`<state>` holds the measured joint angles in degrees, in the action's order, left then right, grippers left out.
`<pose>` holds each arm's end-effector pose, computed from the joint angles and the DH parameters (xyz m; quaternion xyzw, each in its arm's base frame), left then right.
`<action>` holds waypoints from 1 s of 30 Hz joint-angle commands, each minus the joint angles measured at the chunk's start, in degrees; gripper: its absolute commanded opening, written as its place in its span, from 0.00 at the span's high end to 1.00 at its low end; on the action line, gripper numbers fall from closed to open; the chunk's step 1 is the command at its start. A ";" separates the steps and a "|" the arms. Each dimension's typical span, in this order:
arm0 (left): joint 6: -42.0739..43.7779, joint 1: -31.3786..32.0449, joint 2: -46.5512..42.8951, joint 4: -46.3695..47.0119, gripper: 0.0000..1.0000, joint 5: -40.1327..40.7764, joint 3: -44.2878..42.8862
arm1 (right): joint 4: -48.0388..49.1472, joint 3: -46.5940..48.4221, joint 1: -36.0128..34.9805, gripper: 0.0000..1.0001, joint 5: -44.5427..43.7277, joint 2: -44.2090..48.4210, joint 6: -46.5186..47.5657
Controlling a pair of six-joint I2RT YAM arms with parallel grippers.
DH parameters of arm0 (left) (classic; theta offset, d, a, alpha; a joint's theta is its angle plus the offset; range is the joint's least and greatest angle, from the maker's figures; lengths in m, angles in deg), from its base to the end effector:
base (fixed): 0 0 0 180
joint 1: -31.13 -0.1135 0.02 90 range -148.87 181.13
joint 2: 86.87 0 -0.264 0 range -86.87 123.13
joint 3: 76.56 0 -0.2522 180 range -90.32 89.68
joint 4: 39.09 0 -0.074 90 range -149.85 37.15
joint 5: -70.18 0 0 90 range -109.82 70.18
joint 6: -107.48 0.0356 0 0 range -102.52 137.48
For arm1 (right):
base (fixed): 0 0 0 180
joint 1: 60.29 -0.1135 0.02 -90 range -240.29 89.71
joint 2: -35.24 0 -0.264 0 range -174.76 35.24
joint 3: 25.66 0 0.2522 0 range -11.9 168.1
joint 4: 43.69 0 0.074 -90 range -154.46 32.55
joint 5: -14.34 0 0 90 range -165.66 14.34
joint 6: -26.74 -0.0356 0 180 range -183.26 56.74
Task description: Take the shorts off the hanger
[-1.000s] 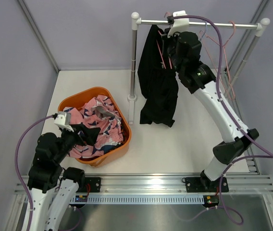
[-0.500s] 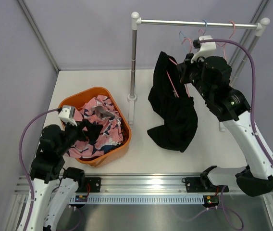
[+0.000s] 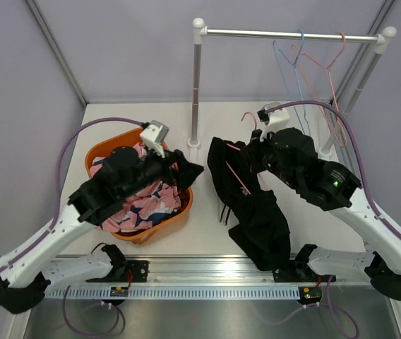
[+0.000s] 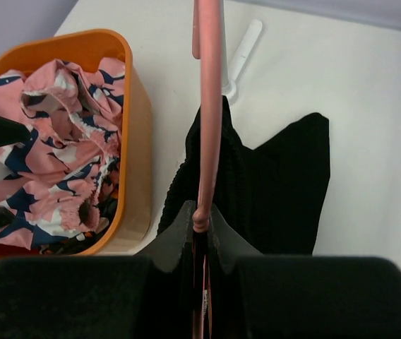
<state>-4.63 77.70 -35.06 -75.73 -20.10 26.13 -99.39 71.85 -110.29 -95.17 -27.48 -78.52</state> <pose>0.1318 -0.1395 0.4084 0.1651 0.7545 -0.3598 0.5234 0.1419 0.1506 0.4536 -0.1506 0.8034 0.1838 0.5459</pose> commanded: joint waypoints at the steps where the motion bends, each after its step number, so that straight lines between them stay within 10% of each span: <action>1: -0.57 8.08 6.88 7.13 0.05 13.35 -4.64 | 2.12 -0.33 -1.59 1.00 -4.39 2.95 -3.63; 13: 1.37 17.07 27.11 12.49 0.13 32.70 -15.38 | -2.45 -0.78 -2.30 1.00 -9.76 8.75 -4.68; 30: 2.77 17.07 34.93 18.30 0.44 31.30 -17.49 | -2.98 -2.27 -2.38 1.00 -8.97 11.30 -4.95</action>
<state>-1.63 94.79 -1.05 -60.99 10.09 11.62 -104.17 69.03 -112.06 -102.27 -17.97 -82.15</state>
